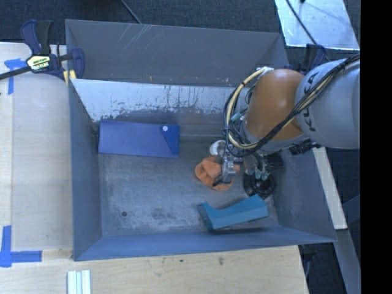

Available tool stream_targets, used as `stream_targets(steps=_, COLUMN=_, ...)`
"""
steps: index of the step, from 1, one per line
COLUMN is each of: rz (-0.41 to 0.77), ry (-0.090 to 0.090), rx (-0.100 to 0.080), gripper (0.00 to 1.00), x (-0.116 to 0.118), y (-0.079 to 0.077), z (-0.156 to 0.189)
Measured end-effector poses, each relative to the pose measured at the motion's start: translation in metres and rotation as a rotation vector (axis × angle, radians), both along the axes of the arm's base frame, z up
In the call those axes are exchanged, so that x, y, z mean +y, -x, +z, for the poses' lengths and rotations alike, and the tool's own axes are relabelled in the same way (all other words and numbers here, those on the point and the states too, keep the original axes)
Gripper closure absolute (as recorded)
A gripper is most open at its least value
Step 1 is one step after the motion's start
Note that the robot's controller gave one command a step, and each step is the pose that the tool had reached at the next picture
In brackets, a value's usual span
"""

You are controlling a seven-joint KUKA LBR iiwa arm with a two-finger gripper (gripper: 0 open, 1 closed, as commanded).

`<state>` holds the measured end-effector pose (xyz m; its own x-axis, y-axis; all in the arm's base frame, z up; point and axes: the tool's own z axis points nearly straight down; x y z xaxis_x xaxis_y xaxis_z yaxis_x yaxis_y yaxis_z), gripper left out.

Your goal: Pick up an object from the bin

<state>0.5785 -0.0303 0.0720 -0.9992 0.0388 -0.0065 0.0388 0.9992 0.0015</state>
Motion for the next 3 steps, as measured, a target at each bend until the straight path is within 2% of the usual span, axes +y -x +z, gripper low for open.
stream_targets(steps=3, rz=0.000, ry=0.000, rx=0.000, gripper=1.00, x=0.0000, y=0.0000, z=0.0000)
